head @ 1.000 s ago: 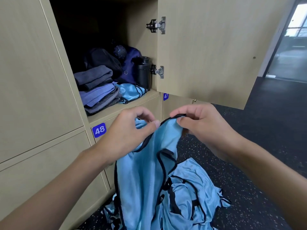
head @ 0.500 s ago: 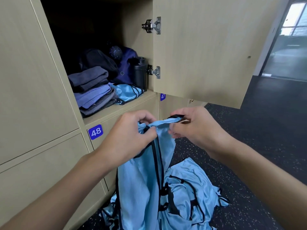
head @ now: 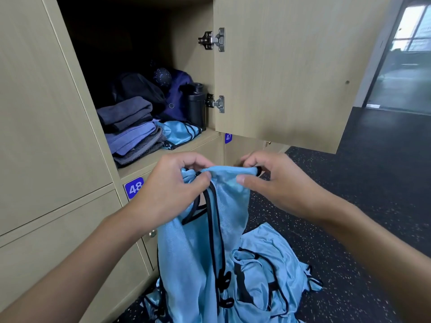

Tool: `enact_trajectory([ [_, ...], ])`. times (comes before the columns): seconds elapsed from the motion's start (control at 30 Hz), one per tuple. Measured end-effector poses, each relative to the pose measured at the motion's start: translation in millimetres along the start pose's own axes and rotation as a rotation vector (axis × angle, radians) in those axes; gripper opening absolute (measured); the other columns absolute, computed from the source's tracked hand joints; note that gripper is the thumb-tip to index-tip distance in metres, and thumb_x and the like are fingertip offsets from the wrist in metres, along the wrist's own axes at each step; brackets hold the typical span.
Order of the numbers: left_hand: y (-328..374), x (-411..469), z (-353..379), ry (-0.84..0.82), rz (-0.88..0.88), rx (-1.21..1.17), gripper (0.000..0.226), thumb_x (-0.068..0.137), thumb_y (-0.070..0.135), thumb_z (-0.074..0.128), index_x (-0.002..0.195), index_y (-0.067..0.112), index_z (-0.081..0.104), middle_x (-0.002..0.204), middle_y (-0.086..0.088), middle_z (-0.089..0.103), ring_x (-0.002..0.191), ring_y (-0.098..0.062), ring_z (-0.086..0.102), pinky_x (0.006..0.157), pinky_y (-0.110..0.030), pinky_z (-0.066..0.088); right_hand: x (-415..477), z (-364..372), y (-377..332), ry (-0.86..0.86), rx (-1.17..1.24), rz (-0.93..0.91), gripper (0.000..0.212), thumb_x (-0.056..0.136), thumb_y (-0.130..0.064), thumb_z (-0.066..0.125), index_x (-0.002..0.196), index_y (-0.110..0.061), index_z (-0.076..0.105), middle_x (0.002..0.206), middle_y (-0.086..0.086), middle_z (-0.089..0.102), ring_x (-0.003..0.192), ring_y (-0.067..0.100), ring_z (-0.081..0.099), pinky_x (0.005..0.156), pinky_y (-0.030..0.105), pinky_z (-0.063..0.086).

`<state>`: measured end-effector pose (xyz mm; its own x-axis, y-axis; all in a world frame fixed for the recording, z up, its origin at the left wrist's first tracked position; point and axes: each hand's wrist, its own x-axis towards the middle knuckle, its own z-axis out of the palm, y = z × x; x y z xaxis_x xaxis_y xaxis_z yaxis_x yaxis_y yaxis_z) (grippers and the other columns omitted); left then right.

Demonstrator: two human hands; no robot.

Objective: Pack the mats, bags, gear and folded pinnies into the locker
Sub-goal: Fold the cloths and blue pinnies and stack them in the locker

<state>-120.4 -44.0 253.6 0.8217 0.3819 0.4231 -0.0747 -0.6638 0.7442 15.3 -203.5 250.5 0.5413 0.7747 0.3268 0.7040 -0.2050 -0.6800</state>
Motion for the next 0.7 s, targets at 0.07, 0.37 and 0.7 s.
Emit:
enact_trajectory([
  [0.07,0,1,-2,0.042,-0.019,-0.003,0.014,0.091,0.012,0.069,0.083,0.023,0.074,0.081,0.002,0.070,0.058,-0.001,0.051,0.057,-0.013,0.040,1,-3,-1,0.063,0.085,0.010,0.018,0.090,-0.020,0.069,0.075,-0.020,0.059,0.073,-0.006,0.060,0.059,0.003,0.048,0.056,0.016,0.039],
  [0.37,-10,11,-6,0.139,-0.132,-0.002,0.020,0.101,0.016,0.053,0.111,0.025,0.068,0.110,0.010,0.064,0.081,-0.001,0.055,0.064,0.001,0.038,-5,-9,-11,0.086,0.151,-0.043,0.013,0.094,-0.017,0.064,0.082,-0.020,0.068,0.066,-0.003,0.061,0.055,0.000,0.046,0.056,0.013,0.037],
  [0.7,1,8,4,0.176,-0.099,-0.221,0.020,0.089,0.008,0.072,0.104,0.019,0.066,0.088,-0.002,0.075,0.073,-0.006,0.066,0.066,-0.026,0.054,-11,-1,-26,-0.095,0.347,-0.140,0.014,0.090,-0.010,0.067,0.084,-0.022,0.071,0.081,-0.006,0.067,0.071,0.003,0.059,0.068,0.018,0.047],
])
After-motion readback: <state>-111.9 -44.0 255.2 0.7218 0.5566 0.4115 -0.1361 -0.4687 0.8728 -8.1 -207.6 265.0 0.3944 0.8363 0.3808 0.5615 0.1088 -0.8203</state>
